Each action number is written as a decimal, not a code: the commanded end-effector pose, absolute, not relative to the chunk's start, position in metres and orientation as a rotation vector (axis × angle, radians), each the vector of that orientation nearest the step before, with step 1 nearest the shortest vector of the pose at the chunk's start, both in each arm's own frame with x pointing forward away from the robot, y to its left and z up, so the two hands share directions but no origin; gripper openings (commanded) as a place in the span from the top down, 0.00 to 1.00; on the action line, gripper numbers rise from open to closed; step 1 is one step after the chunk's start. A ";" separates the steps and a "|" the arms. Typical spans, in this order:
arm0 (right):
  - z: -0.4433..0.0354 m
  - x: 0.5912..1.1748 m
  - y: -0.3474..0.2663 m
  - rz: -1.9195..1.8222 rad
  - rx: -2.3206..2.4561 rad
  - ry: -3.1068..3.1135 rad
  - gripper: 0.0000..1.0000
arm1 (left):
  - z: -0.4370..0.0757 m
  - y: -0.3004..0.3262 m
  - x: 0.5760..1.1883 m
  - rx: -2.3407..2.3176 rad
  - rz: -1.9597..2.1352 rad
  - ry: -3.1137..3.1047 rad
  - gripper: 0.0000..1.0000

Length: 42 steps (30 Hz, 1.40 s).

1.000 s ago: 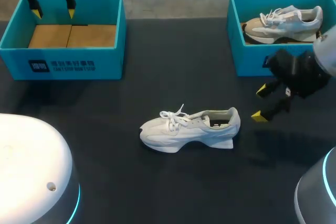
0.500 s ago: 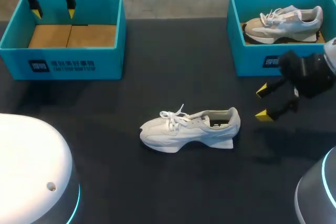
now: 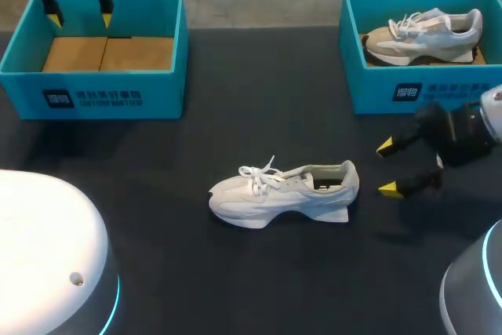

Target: Take the shoe out of the shoebox, open the shoe tongue, remove and reinsert the insole, then place the shoe into the shoebox

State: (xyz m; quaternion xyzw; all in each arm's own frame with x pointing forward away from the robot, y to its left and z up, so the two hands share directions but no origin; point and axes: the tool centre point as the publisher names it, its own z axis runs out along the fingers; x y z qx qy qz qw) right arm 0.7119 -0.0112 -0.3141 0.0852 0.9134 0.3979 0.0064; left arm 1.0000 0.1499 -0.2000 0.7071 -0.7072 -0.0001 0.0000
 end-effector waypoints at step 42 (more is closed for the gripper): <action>-0.391 0.729 0.035 1.570 0.066 2.691 0.00 | -0.200 0.150 1.000 2.221 0.000 -2.222 0.00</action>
